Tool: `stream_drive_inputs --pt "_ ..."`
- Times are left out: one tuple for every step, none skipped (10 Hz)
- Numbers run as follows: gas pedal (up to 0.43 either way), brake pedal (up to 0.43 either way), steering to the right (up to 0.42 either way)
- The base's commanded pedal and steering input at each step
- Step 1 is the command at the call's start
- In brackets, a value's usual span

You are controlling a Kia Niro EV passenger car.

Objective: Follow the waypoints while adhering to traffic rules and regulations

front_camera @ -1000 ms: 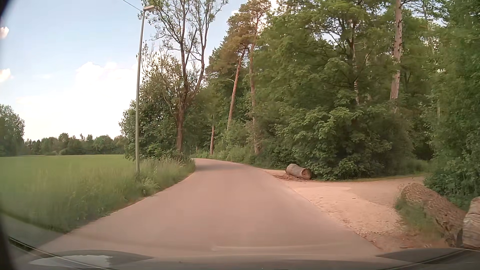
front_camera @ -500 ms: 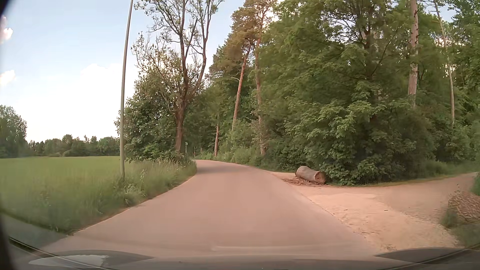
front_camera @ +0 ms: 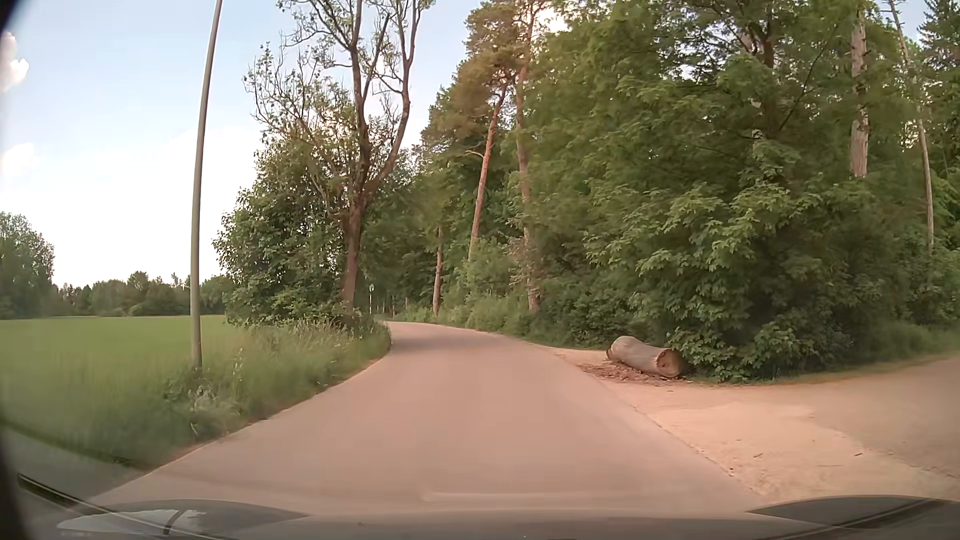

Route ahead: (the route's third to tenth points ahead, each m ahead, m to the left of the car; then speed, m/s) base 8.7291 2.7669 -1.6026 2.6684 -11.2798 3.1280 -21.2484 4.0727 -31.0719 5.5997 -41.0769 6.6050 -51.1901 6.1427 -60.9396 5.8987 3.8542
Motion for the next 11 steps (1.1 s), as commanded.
stream_drive_inputs --pt "0.0 0.146 -0.031" --pt "0.0 0.146 -0.032" --pt "0.0 0.146 -0.027" --pt "0.0 0.146 -0.016" --pt "0.0 0.152 -0.01" --pt "0.0 0.152 -0.008" --pt "0.0 0.152 -0.008" --pt "0.0 0.159 -0.008" --pt "0.0 0.159 -0.007" --pt "0.0 0.165 -0.007" --pt "0.0 0.165 -0.005"
